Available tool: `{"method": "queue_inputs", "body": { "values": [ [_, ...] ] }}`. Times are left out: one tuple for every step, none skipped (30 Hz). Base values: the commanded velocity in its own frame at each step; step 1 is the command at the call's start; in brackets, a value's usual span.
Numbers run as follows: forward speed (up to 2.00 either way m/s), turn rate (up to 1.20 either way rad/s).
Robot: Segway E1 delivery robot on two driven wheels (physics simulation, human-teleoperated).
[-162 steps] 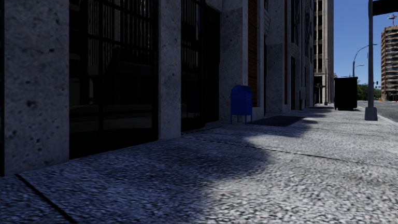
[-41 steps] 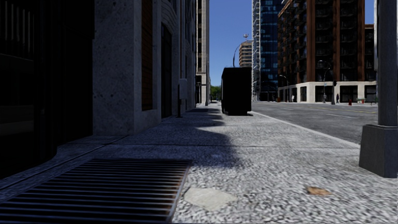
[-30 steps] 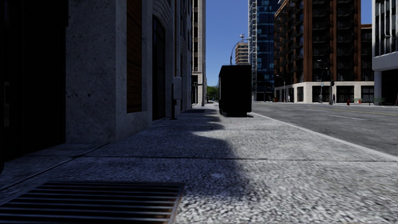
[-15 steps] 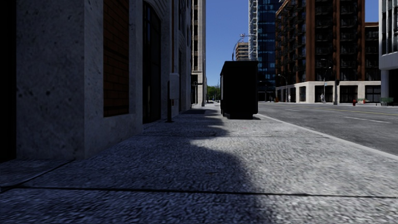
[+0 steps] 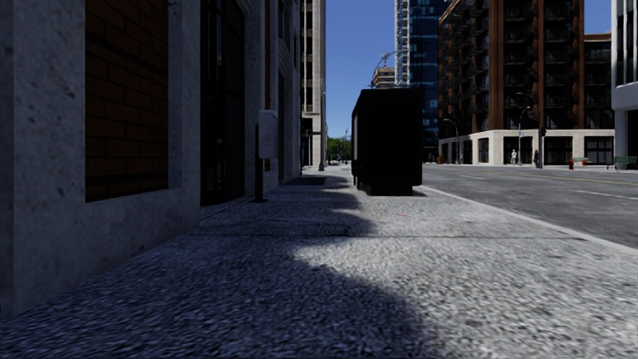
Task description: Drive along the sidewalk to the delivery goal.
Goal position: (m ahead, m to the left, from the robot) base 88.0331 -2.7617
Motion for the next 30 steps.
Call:
{"method": "queue_inputs", "body": {
  "values": [
    [1.97,0.00],
    [1.97,0.00],
    [1.97,0.00],
    [1.97,-0.11],
    [1.97,-0.11],
    [1.97,-0.20],
    [1.97,-0.24],
    [1.97,-0.26],
    [1.97,-0.26],
    [1.97,-0.33],
    [1.97,-0.39],
    [1.97,-0.43],
    [1.97,-0.43],
    [1.97,-0.44],
    [1.97,-0.36],
    [1.97,-0.36],
    [1.97,-0.19],
    [1.97,-0.04],
    [1.97,0.00],
    [1.97,0.00],
    [1.97,0.00],
    [1.97,0.00],
    [1.97,0.00],
    [1.97,0.00],
    [1.97,0.00],
    [1.97,0.00],
    [1.97,0.00],
    [1.97,0.00],
    [1.97,0.00],
    [1.97,0.00]
  ]
}}
